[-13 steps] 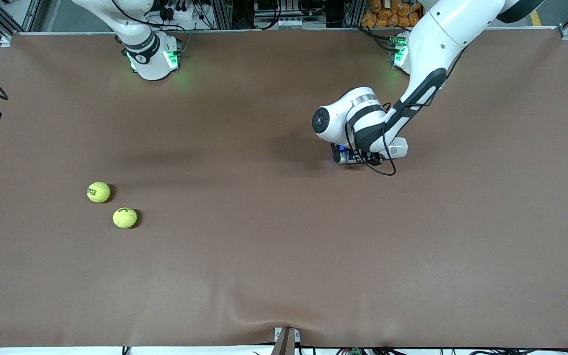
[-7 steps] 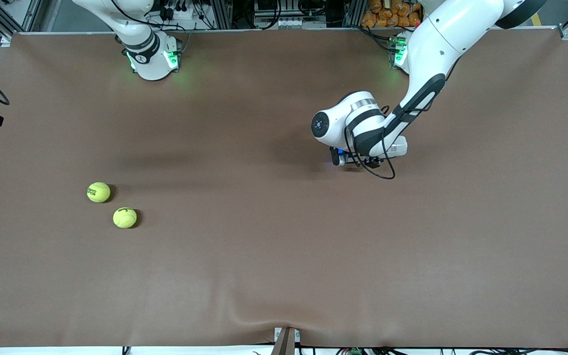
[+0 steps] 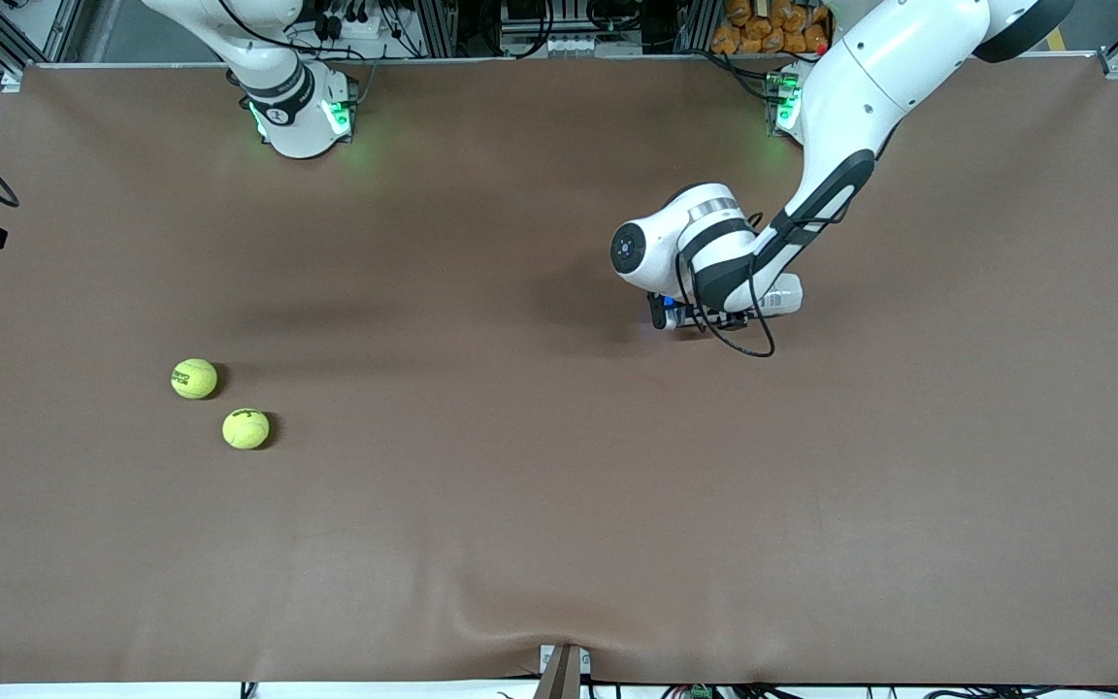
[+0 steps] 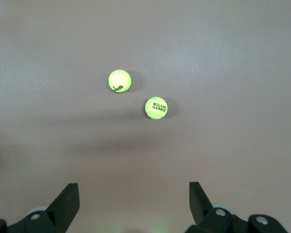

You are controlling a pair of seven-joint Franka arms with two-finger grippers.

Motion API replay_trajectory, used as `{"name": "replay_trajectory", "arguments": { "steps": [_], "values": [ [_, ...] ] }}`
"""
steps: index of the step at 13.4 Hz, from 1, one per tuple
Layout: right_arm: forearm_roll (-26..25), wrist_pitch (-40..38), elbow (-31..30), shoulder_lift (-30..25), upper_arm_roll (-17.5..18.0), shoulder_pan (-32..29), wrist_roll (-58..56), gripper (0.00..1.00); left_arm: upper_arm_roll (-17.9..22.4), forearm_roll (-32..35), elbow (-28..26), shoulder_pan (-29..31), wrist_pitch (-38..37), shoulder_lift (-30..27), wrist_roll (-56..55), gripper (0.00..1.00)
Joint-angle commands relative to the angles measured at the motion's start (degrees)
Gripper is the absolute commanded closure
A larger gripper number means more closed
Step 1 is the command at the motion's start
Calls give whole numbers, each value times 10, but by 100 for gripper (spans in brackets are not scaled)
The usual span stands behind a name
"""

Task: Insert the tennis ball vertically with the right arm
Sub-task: 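Lift the can upright with the left gripper while the right gripper reaches a ball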

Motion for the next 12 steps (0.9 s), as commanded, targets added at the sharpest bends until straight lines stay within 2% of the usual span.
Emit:
{"name": "replay_trajectory", "arguments": {
  "steps": [1, 3, 5, 6, 9, 10, 12],
  "values": [
    [1, -3, 1, -1, 8, -10, -3, 0, -1, 13, 20, -3, -5, 10, -5, 34],
    [1, -1, 2, 6, 8, -12, -3, 0, -4, 9, 30, -10, -6, 2, -7, 30],
    [-2, -1, 4, 31, 8, -11, -3, 0, -11, 8, 70, -29, -6, 0, -8, 30],
    [-2, 1, 5, 42, 9, -11, -2, 0, -11, 7, 106, -45, -6, 1, -8, 30],
    [-1, 35, 5, 83, 9, -11, -3, 0, -6, -1, 259, -149, 0, 18, -21, 29],
    [0, 47, 2, 101, 9, -11, -3, 0, -2, -2, 303, -162, 16, 32, -40, 29],
    [1, 71, -2, 134, 11, -2, -3, 0, 0, 0, 323, -164, 129, 42, -91, 29]
  ]
}}
